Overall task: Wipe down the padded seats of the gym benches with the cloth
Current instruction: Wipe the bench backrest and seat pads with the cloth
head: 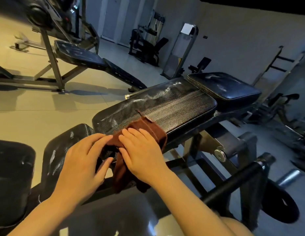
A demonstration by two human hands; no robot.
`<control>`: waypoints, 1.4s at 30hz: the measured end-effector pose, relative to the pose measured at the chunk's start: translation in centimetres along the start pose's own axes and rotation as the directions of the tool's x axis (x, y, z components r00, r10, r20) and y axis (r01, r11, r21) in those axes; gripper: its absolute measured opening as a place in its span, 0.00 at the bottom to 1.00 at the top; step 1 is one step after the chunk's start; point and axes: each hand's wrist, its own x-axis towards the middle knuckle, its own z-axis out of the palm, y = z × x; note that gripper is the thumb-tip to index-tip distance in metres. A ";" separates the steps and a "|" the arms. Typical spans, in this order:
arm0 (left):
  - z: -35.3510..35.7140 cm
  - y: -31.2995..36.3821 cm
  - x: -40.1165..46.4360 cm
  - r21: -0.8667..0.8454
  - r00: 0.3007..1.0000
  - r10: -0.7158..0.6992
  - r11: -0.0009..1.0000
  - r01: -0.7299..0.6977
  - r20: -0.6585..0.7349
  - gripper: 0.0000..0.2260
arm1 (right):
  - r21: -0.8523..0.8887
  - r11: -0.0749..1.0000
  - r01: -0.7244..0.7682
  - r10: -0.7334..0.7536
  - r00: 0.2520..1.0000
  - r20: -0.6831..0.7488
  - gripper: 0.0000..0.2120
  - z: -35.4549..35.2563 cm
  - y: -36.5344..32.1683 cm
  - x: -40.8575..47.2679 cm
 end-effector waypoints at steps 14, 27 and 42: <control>-1.2 4.8 -0.1 -0.456 0.981 -0.177 0.868 0.196 0.084 0.18 | 0.990 0.042 -0.137 0.678 0.732 0.072 0.01 -7.4 -1.3 -1.2; -4.7 2.3 1.4 -0.154 0.942 -0.247 0.946 0.286 0.228 0.06 | 0.870 0.407 -0.278 0.686 0.722 -0.090 0.22 -6.6 2.9 -6.5; 5.4 4.1 1.0 0.008 0.898 -0.410 0.909 0.417 -0.156 0.24 | 0.554 0.637 -0.536 0.688 0.720 -0.094 0.27 -3.7 5.7 -8.3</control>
